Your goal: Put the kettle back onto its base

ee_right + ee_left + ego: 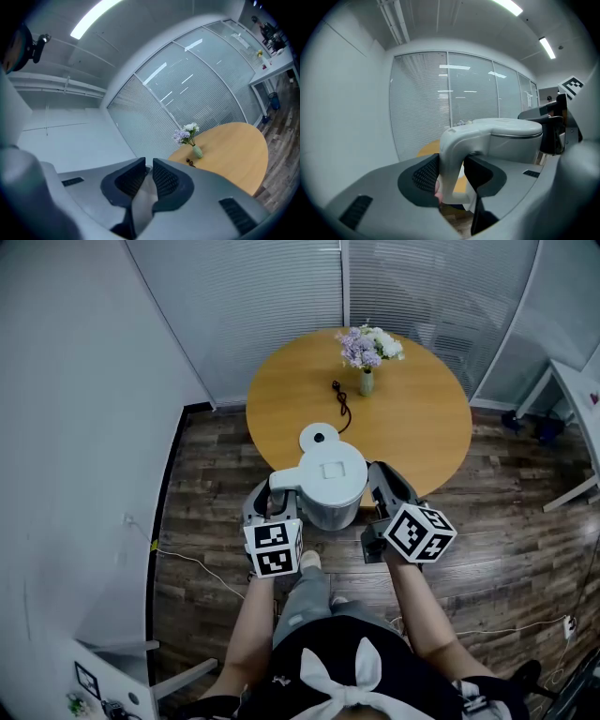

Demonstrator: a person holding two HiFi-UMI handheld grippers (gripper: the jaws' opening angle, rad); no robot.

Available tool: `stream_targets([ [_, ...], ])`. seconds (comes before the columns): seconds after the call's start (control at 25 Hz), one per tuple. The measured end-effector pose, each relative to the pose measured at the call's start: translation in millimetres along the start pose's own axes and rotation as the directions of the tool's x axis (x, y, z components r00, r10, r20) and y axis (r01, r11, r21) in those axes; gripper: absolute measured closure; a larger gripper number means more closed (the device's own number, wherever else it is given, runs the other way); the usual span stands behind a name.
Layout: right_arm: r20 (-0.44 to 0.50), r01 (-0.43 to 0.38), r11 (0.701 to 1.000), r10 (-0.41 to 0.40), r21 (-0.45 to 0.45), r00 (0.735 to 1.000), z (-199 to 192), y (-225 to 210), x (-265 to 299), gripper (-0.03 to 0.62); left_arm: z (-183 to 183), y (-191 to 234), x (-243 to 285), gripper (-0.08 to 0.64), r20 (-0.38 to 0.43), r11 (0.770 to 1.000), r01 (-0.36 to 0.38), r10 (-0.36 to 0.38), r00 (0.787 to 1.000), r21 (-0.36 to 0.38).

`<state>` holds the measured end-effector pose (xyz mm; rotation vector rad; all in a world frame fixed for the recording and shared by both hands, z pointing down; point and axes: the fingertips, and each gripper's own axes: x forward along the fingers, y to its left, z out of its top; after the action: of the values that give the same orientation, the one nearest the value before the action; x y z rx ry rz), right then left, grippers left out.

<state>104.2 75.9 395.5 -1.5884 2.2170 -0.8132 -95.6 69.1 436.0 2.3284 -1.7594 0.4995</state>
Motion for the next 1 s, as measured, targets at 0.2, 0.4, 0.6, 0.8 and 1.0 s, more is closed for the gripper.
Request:
stream_targets([
  [0.2,0.008,0.023,1.000,-0.023,0.004,1.000,5,-6,36,0.540,12,16,37,0.380,-0.002,1.000,0.022,-0.022,1.000,0.007],
  [0.4,0.026,0.046,0.999,-0.045,-0.001,0.999,18,-8,78,0.540,32,35,79,0.380,0.004,0.999,0.052,-0.052,0.999,0.015],
  [0.6,0.059,0.058,0.998,-0.058,-0.012,0.997,35,-6,118,0.540,56,55,115,0.380,0.027,0.996,0.082,-0.082,0.996,0.023],
  [0.8,0.089,0.068,0.997,-0.065,-0.027,0.994,52,-1,151,0.540,83,72,148,0.380,0.056,0.993,0.112,-0.114,0.992,0.041],
  [1.0,0.122,0.073,0.997,-0.068,-0.035,0.990,70,2,178,0.540,111,85,174,0.380,0.091,0.988,0.140,-0.145,0.985,0.065],
])
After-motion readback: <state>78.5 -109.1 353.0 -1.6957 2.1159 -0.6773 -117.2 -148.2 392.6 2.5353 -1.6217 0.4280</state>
